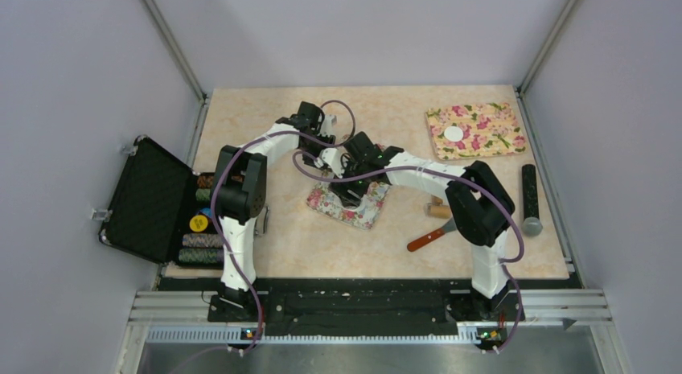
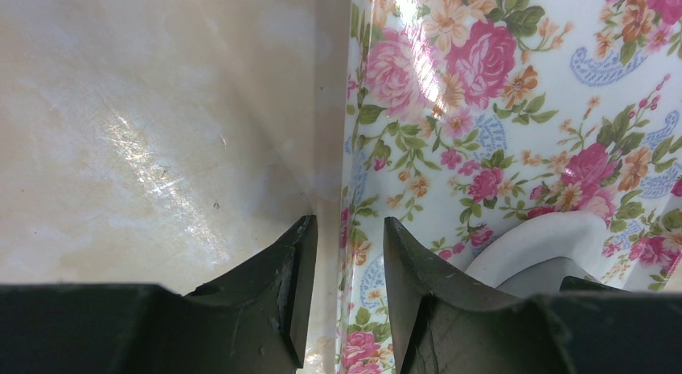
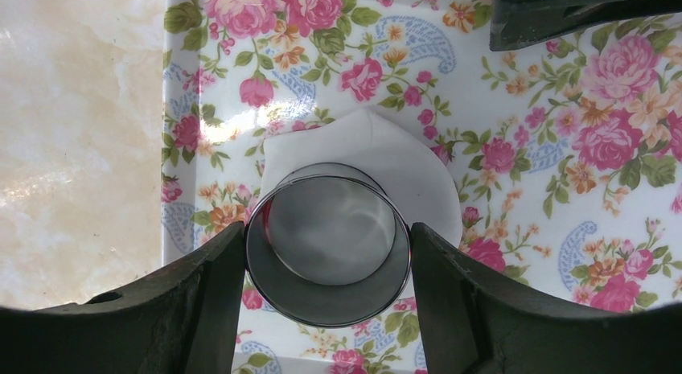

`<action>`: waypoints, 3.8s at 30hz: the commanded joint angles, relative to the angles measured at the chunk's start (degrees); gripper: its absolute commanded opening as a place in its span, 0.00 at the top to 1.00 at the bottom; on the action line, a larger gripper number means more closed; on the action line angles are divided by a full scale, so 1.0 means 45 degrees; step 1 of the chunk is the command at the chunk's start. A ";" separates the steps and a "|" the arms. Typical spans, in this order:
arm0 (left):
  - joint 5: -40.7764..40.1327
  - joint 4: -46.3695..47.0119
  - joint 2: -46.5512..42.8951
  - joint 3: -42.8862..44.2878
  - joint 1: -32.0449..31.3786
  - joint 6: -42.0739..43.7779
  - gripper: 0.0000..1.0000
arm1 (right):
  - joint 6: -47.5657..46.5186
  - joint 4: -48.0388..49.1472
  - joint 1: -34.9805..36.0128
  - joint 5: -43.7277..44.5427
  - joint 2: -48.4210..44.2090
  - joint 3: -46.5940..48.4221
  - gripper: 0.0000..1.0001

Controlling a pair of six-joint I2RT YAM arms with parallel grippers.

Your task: Roll out the dumpling wrappers from the dough

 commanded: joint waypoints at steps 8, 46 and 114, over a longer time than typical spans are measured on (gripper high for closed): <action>-0.0356 -0.0078 0.0083 -0.0428 -0.0005 0.0080 0.58 | 0.0378 -0.2054 0.0106 -0.1277 0.0509 -0.0973 0.46; 0.1587 -0.0170 -0.4016 -0.1312 0.1637 0.3081 0.01 | -0.7449 -0.2420 -0.0685 0.2280 -0.9178 -0.9326 0.04; 0.5203 0.1288 -0.3576 0.0153 -0.4858 0.1885 0.93 | 1.4307 0.4304 -0.6874 0.1086 -0.9437 -0.3869 1.00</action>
